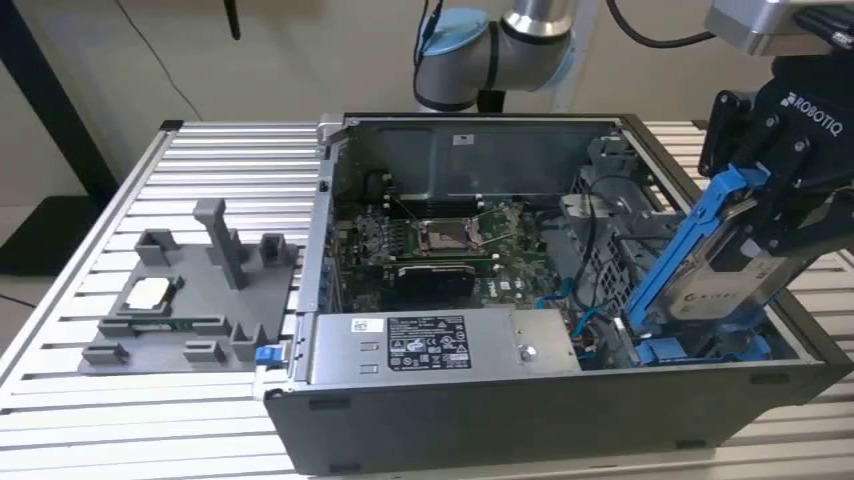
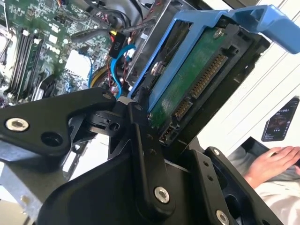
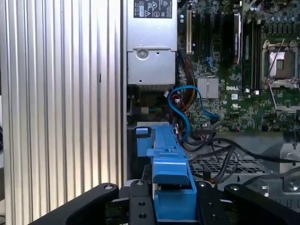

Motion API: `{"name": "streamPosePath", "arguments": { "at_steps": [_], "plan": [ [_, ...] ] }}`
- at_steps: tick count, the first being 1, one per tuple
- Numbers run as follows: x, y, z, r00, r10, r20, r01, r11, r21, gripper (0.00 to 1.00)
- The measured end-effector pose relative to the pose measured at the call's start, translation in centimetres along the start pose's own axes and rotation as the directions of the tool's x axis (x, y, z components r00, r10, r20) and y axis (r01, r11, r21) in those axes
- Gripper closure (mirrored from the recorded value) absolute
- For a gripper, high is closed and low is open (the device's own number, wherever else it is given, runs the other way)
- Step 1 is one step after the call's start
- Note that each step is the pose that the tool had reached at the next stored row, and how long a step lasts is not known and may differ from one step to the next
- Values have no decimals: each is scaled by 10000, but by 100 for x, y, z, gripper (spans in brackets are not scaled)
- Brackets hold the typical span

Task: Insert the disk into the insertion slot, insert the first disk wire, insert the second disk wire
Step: 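Insert the disk into the insertion slot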

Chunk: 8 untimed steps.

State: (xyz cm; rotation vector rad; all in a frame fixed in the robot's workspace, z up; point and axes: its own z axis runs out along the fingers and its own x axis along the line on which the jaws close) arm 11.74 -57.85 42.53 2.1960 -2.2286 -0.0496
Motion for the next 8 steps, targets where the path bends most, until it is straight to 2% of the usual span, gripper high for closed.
{"name": "streamPosePath", "arguments": {
  "at_steps": [8],
  "plan": [
    [-7, -31, 137, 9999, -119, -2, 119, 9999, 34, 67]
  ]
}}
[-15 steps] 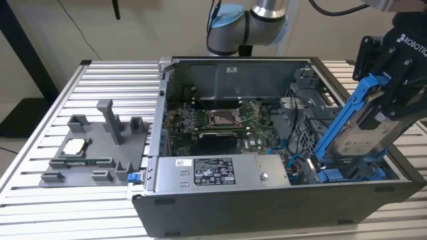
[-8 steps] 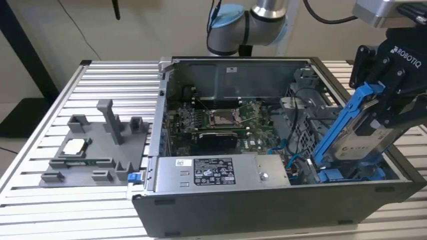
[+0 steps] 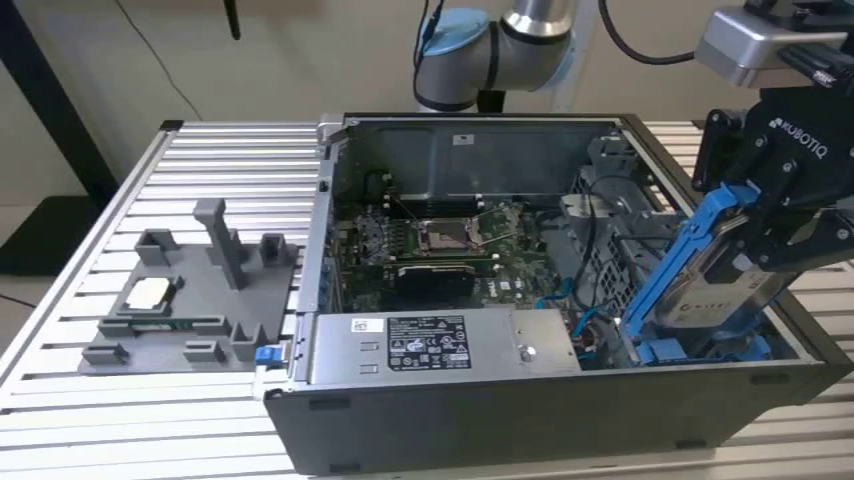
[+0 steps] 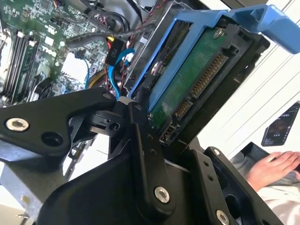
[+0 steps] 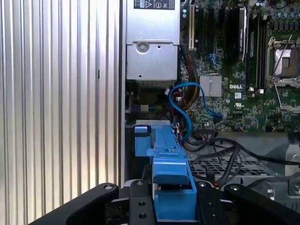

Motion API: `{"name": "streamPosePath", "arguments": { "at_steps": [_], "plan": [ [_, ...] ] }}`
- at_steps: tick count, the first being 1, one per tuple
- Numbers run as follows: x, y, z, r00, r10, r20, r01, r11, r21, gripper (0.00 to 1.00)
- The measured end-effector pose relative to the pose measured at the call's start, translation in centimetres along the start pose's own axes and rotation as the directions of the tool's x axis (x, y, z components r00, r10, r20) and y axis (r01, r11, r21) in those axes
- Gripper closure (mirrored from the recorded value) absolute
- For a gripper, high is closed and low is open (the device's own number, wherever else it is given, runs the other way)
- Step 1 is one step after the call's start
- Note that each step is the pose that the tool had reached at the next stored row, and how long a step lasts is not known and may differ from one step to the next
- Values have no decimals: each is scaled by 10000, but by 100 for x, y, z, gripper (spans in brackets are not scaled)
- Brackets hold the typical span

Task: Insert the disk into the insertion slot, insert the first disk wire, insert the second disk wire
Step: 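Insert the disk into the insertion slot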

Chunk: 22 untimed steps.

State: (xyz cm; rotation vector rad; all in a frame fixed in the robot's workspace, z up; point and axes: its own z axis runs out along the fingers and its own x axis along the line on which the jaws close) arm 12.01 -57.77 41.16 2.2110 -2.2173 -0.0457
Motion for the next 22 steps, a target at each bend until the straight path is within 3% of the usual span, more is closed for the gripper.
{"name": "streamPosePath", "arguments": {
  "at_steps": [7, 15, 17, 18, 22],
  "plan": [
    [-50, -38, 37, 10000, -17, 32, 17, 10000, 5, 67],
    [-66, -44, 181, 10000, -21, 42, 21, 10000, 11, 67],
    [-70, -44, 179, 10000, -20, 34, 20, 10000, 6, 66],
    [-69, -43, 172, 10000, -19, 42, 19, 10000, 6, 60],
    [-88, -39, 76, 10000, -20, 94, 20, 10000, 6, 60]
  ]
}}
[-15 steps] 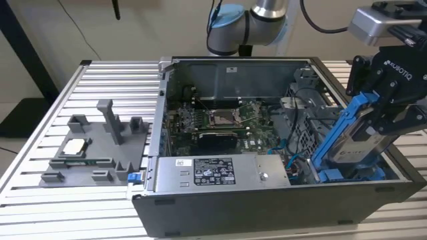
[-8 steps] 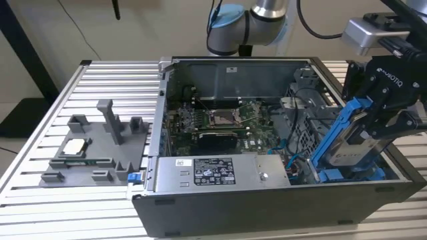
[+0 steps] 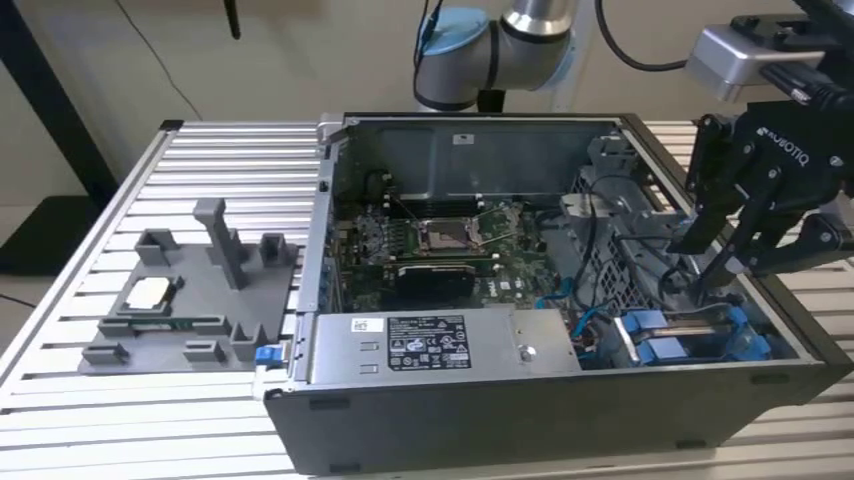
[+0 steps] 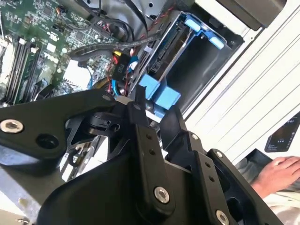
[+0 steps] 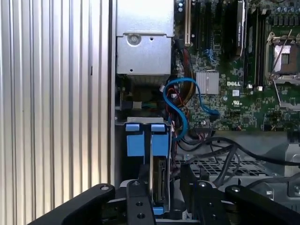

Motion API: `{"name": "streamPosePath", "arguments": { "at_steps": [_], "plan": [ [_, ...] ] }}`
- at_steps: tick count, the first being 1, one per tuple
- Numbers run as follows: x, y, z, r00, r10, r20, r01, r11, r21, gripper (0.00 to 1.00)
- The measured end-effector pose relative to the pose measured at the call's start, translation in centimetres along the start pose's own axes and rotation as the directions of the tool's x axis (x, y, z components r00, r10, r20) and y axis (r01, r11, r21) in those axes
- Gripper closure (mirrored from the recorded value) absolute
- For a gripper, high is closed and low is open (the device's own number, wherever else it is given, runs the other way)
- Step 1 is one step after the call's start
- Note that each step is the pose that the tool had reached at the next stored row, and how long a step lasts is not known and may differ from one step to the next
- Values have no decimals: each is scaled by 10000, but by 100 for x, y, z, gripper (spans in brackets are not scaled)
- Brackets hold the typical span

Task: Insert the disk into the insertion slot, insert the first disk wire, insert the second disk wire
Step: 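Insert the first disk wire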

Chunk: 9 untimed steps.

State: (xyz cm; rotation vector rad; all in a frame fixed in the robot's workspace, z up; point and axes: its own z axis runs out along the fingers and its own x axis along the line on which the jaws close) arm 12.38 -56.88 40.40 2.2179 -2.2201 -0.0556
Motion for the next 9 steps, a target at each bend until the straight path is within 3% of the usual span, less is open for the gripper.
{"name": "streamPosePath", "arguments": {
  "at_steps": [5, 9],
  "plan": [
    [-59, 1, -27, 10000, -1, 9, 1, 10000, 7, 60],
    [-62, 1, -26, 10000, -1, 10, 1, 10000, 8, 60]
  ]
}}
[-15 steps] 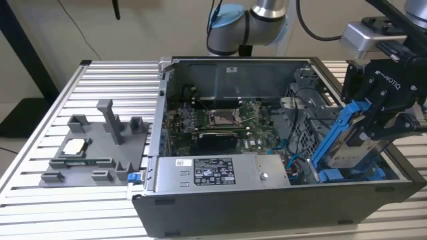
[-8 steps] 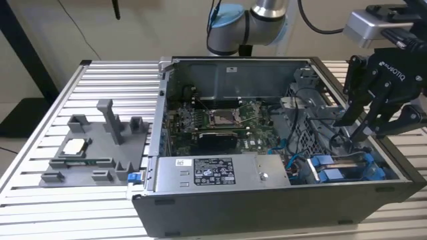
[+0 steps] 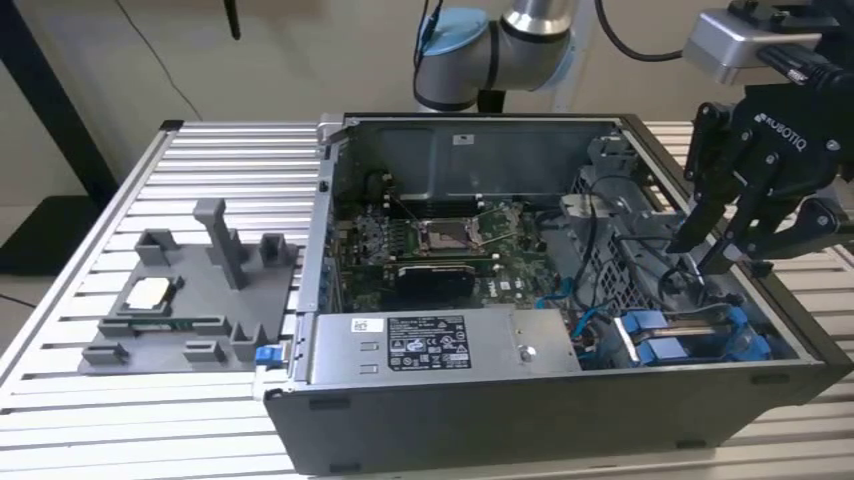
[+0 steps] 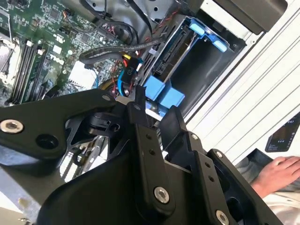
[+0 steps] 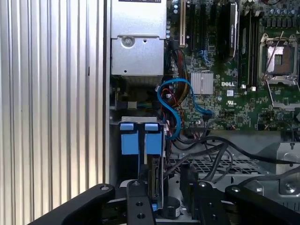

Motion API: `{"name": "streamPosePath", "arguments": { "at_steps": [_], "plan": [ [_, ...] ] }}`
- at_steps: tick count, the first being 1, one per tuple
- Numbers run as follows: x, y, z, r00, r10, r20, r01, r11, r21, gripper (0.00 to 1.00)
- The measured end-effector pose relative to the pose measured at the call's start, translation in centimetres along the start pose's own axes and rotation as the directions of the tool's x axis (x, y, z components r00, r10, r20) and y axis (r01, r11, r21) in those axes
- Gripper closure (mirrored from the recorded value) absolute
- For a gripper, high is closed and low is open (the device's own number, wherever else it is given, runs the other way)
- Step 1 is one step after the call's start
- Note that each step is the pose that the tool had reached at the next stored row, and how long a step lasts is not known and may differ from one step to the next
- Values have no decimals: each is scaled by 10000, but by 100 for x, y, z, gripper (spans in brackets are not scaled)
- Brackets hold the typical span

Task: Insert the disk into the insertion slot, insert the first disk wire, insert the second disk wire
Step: 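Insert the first disk wire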

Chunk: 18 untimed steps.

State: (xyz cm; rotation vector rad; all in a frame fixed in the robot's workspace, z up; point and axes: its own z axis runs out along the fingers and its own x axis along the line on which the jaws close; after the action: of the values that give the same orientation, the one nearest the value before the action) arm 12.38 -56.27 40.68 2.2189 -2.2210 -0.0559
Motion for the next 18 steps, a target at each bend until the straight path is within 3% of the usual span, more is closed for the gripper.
{"name": "streamPosePath", "arguments": {
  "at_steps": [6, 10, 12, 14, 18],
  "plan": [
    [-27, -15, 5, 10000, -1, 9, 1, 10000, 0, 60],
    [-38, -39, 22, 10000, -2, 77, 2, 10000, 0, 60],
    [-39, -56, 41, 9998, -5, 174, 5, 10000, 0, 60],
    [-39, -73, 58, 9995, -5, 317, 5, 10000, 0, 60],
    [-44, -92, 83, 9975, -3, 710, 3, 10000, -1, 60]
  ]
}}
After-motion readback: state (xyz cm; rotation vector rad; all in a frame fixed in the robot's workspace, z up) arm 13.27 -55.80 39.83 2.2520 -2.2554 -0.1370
